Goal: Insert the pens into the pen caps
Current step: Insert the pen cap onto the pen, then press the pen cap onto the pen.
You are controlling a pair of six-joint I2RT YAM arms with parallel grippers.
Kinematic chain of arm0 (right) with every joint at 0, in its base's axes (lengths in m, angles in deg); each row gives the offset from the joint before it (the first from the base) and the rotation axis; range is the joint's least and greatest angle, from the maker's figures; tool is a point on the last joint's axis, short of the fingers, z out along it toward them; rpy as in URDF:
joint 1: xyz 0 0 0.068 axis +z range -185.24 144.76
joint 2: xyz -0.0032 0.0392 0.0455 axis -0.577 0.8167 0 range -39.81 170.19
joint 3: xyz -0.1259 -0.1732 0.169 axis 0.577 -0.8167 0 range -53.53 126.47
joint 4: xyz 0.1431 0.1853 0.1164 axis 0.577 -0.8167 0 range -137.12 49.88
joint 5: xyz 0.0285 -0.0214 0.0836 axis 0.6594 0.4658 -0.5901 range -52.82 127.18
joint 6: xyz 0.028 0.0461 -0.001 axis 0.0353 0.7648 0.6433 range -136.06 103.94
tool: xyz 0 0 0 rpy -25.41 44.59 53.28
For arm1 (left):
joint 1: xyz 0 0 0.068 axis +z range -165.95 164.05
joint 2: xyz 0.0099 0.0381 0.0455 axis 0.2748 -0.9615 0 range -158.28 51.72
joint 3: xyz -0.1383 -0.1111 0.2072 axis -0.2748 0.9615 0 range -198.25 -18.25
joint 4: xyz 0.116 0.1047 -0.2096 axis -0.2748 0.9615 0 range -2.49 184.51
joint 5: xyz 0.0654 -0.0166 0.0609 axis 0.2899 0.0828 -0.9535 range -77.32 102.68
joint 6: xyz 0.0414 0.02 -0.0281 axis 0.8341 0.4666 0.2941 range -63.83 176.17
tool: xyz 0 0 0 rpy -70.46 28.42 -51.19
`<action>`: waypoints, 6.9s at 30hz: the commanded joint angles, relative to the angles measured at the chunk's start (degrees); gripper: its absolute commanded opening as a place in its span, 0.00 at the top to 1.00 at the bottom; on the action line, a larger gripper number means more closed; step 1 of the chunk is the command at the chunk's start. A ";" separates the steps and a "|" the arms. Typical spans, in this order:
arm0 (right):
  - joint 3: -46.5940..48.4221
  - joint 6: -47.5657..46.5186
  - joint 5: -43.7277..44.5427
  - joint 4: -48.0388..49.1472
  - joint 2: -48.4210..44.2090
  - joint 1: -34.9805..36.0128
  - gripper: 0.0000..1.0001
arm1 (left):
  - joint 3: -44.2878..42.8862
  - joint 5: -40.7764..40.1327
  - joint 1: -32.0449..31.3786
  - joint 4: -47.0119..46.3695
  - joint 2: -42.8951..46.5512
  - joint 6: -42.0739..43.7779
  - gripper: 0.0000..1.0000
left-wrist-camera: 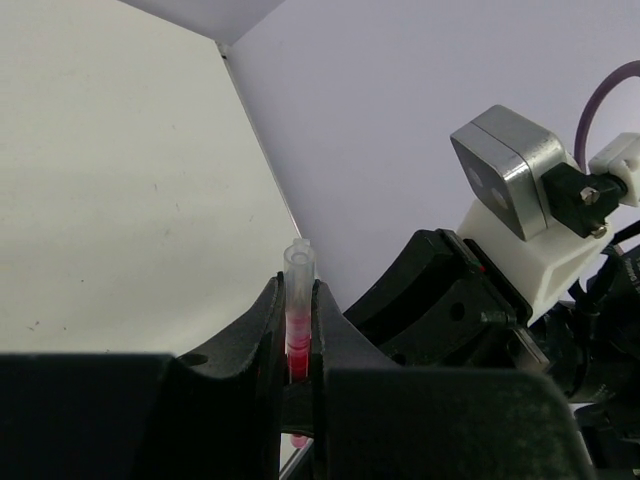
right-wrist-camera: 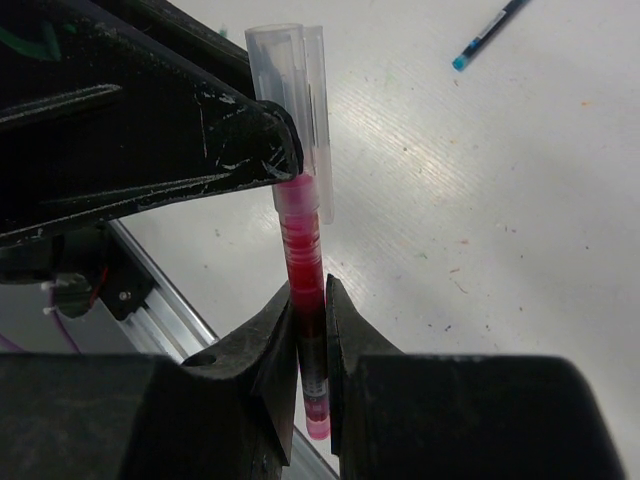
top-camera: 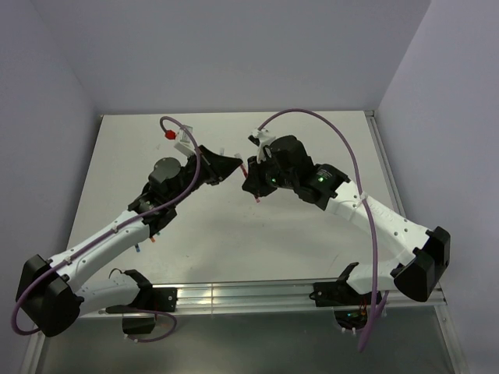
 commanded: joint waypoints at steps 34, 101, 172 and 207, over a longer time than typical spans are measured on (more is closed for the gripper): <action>3.03 -2.24 2.17 12.67 -0.89 -1.76 1.00 | -15.39 -5.39 -0.62 29.69 8.84 11.79 0.54; 0.48 3.03 -22.36 23.30 -4.67 -3.51 1.00 | -10.39 28.10 6.53 1.75 6.20 8.55 1.00; 14.10 0.05 8.94 14.69 0.08 -0.96 1.00 | -10.21 8.15 -8.77 15.02 4.79 6.79 1.00; 6.63 8.22 -15.34 27.44 -4.93 -13.62 1.00 | -2.13 34.69 -8.68 -3.97 6.55 6.96 1.00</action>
